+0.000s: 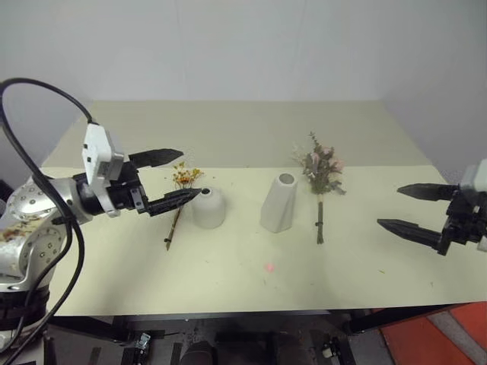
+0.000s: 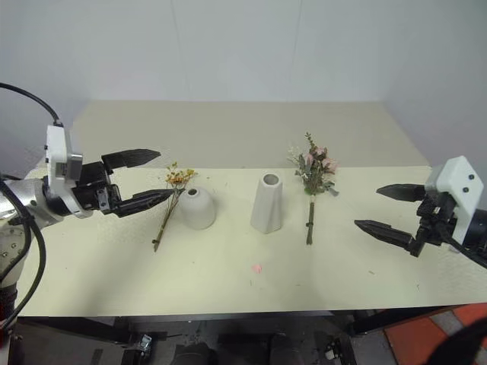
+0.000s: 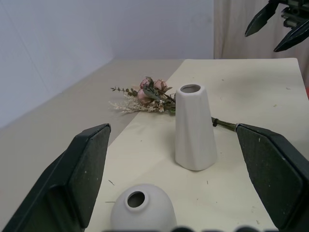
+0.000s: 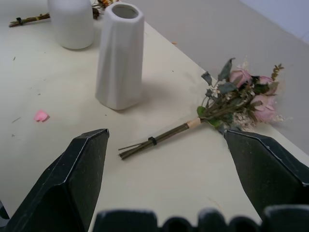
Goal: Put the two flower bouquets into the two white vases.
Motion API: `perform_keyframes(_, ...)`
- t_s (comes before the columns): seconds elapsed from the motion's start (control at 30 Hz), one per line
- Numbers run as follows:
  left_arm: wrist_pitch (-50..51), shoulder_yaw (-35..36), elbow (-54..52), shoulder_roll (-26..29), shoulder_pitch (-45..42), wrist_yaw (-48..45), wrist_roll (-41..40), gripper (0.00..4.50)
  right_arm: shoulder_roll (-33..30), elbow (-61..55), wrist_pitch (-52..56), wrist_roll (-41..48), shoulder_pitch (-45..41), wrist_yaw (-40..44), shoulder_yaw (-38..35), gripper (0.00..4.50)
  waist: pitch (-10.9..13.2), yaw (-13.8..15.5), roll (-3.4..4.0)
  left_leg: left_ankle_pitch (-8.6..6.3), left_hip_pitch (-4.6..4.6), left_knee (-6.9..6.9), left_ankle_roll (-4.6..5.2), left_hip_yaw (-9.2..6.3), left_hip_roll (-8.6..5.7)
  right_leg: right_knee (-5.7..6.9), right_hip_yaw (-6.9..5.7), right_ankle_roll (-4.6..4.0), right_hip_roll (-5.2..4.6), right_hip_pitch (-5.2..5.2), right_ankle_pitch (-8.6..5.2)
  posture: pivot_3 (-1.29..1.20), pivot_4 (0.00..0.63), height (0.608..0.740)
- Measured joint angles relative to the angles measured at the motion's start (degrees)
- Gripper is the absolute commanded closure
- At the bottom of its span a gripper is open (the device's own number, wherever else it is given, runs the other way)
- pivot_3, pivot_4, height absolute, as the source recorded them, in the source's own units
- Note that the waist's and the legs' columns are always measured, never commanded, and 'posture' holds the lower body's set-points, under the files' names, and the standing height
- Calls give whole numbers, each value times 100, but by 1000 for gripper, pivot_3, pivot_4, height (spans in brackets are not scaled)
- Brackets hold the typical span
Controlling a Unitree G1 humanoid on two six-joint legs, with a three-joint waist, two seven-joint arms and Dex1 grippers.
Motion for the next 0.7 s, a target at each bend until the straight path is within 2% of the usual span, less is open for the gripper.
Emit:
perform_keyframes(0.3, -14, 62, -117, 28, 55, -115, -76, 17, 3, -53, 241, 263, -303, -62, -37, 0, 0, 20, 0, 0, 1, 1, 0, 0, -1, -1, 0, 1, -1, 3, -1, 0, 150, 740)
perform_keyframes(0.53, -88, -8, 56, 28, -172, -354, -76, 17, 28, -356, 864, 291, -560, -897, 418, 0, 0, 21, 0, 0, -1, 3, 0, 0, -2, 1, 0, 1, -3, 1, 0, 0, 150, 740)
perform_keyframes(0.7, -178, -471, 502, 39, -614, -877, 45, 17, 1, -422, 1516, 651, -1315, -1230, 923, 0, 0, 10, 0, 0, -1, 3, 0, 0, -2, -1, -1, 1, -1, 1, -1, 0, 150, 740)
